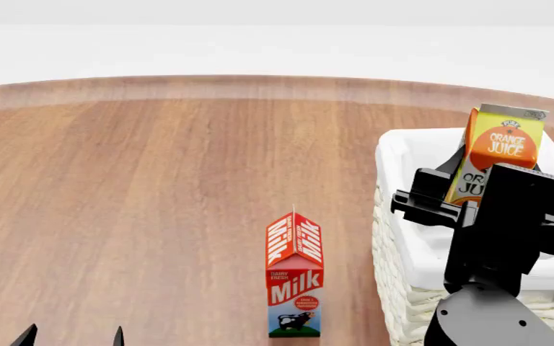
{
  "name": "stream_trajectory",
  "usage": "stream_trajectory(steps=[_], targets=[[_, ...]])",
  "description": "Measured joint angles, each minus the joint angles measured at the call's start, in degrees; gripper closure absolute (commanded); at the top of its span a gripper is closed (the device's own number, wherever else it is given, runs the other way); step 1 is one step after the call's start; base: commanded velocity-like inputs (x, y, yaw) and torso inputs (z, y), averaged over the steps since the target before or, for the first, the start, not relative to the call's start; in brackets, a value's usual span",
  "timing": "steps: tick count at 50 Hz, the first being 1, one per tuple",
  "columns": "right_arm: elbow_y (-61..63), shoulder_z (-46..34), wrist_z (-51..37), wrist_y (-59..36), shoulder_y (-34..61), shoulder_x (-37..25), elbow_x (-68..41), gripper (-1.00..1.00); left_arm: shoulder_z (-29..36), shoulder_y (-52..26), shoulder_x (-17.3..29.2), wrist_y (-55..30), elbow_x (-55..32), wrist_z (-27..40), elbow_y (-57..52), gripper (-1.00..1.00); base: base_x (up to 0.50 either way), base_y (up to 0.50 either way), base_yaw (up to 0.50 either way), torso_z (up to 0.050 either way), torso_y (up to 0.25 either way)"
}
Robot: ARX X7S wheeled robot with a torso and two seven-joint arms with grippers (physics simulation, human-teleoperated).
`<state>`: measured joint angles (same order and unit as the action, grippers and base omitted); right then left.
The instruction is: Pick up the orange juice, and put it in the basket.
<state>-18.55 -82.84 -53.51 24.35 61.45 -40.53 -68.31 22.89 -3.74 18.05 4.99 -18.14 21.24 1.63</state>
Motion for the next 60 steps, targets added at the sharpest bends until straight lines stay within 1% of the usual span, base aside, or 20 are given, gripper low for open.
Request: stream_trajectory(steps=[17, 60], targets=[[-8.46, 1.2, 3.3, -0.03, -0.55, 3.79, -2.12, 1.0, 0.2, -0.06, 0.13, 0.08, -0.14, 0.16, 0.03, -1.0, 0.0, 0.0, 0.0, 0.001, 0.001], [-27.47, 2.86, 10.43, -1.15, 0.17, 13.34, -3.54, 1.0, 0.7, -0.22, 0.46, 0.27, -0.47, 0.56, 0.09, -1.0, 0.0, 0.0, 0.0, 0.0, 0.001]])
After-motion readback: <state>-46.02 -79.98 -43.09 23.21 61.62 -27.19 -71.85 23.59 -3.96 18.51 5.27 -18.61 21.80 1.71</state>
